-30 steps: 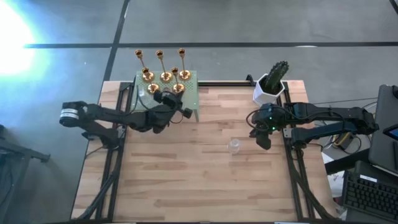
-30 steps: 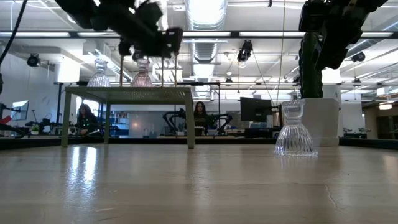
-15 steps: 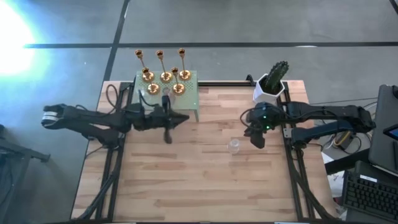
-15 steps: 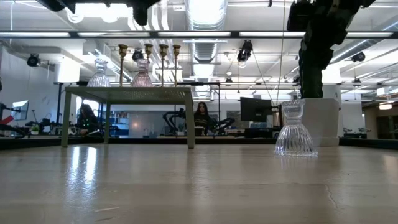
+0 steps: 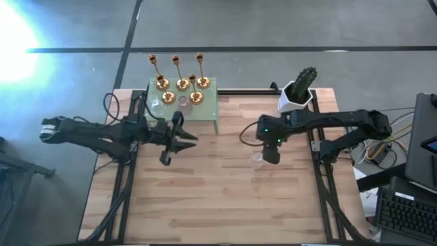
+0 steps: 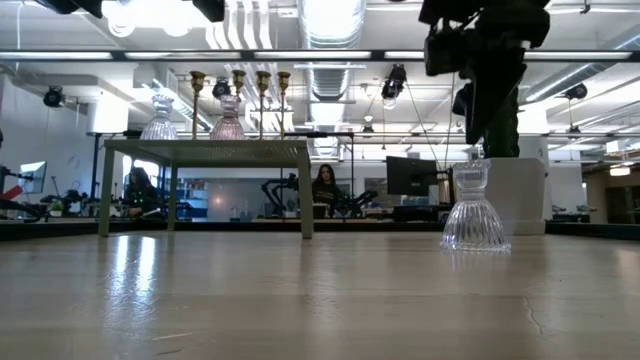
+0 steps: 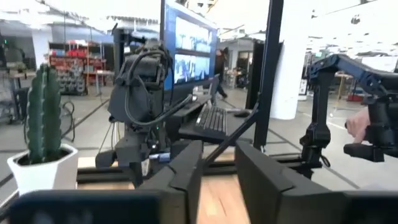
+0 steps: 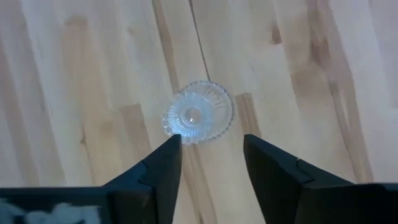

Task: Pick & Place candle stick holders
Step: Put the transparent glass candle holder on the shelf

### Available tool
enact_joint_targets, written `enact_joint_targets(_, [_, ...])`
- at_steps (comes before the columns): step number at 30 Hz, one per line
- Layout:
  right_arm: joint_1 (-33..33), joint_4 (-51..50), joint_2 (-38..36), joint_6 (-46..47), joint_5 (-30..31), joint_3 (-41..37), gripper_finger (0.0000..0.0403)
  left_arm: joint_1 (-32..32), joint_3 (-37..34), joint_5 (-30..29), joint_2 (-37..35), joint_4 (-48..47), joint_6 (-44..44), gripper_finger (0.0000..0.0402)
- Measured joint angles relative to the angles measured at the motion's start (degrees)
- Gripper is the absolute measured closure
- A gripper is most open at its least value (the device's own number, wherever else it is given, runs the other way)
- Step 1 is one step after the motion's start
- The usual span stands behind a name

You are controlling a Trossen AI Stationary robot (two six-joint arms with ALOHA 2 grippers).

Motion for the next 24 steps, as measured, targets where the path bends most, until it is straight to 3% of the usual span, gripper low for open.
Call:
enact_joint_targets(8, [0.02, -0.91, 5.14, -0.59, -0.52, 0.77, 0.0205, 0.01, 0.0, -0.04, -1.15, -2.65, -1.2, 0.0225])
enact_joint_targets(24, [0.06, 1.36, 7.44, 0.91, -0.63, 0.49, 0.0204, 0.01, 0.0, -0.17, -1.8, -4.18, -2.58, 0.022])
